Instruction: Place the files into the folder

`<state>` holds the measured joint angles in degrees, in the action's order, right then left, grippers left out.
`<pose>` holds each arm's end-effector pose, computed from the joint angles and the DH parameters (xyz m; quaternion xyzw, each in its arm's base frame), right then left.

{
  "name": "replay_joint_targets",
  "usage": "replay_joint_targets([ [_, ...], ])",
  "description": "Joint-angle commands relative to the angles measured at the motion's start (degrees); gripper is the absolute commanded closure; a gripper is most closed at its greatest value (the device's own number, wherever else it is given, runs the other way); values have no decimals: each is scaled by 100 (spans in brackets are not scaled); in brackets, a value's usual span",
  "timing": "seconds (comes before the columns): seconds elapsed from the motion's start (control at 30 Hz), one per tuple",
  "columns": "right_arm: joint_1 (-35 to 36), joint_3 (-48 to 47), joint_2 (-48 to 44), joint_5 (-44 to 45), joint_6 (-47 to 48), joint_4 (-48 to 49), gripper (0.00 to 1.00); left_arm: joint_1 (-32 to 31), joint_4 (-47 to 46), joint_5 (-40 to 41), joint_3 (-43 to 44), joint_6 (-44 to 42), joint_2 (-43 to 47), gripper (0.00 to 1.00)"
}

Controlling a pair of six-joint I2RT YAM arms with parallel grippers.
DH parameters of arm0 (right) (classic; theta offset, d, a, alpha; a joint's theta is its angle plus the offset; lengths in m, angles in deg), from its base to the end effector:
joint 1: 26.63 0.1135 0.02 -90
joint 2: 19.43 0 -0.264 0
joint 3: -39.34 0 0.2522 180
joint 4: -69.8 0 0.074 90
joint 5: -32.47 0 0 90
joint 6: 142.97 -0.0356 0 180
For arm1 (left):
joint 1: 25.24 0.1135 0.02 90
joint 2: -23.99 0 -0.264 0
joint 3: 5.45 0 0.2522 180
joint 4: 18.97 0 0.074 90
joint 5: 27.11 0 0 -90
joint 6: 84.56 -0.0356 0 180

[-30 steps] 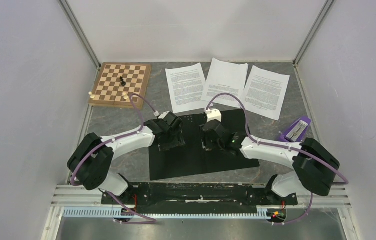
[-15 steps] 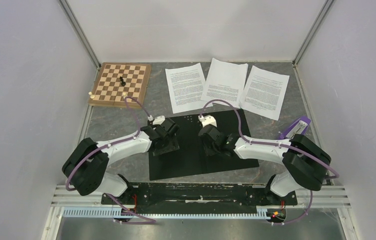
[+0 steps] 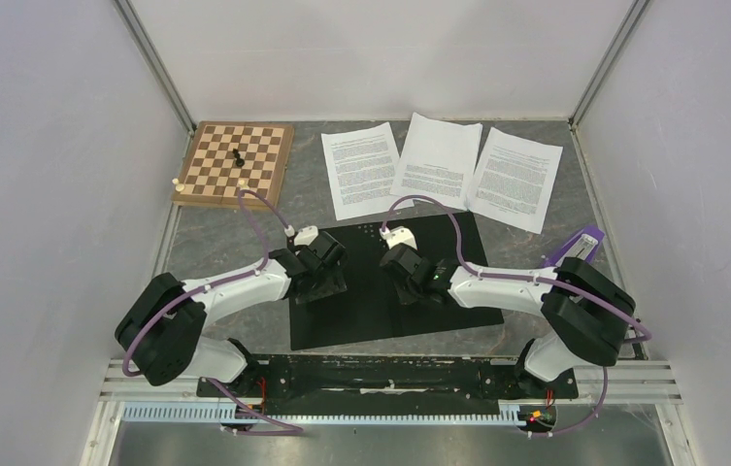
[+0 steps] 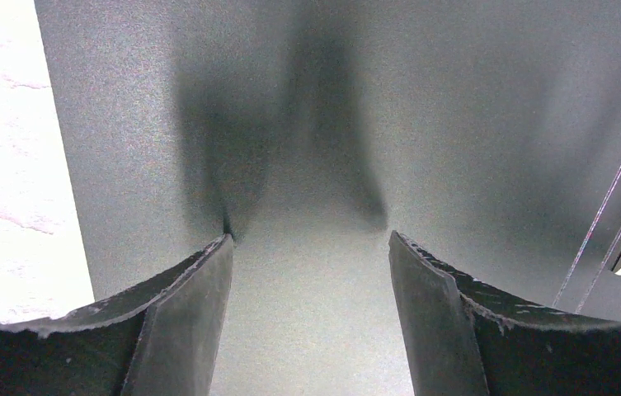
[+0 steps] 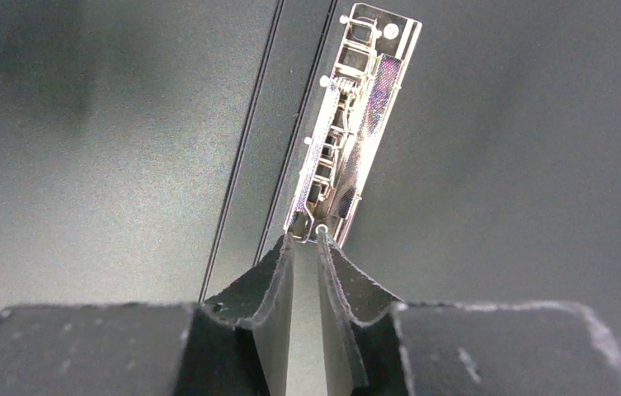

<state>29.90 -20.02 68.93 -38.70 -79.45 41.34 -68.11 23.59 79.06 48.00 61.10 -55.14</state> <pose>0.1700 0.2364 0.1643 -0.2012 0.9265 0.0656 0.3111 0.1809 -0.1544 0.1630 -0.1347 0.9633 -0.0515 0.2266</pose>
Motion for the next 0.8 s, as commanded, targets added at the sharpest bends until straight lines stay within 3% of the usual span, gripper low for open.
replay_joint_targets([
  [0.0, 7, -159, 81, 156, 73, -28, 81, -5, -181, -25, -162, 77, -203, 24],
  [0.77, 20, -111, 170, 235, -107, -27, 86, 7, -115, 18, -303, 165, -246, 24],
])
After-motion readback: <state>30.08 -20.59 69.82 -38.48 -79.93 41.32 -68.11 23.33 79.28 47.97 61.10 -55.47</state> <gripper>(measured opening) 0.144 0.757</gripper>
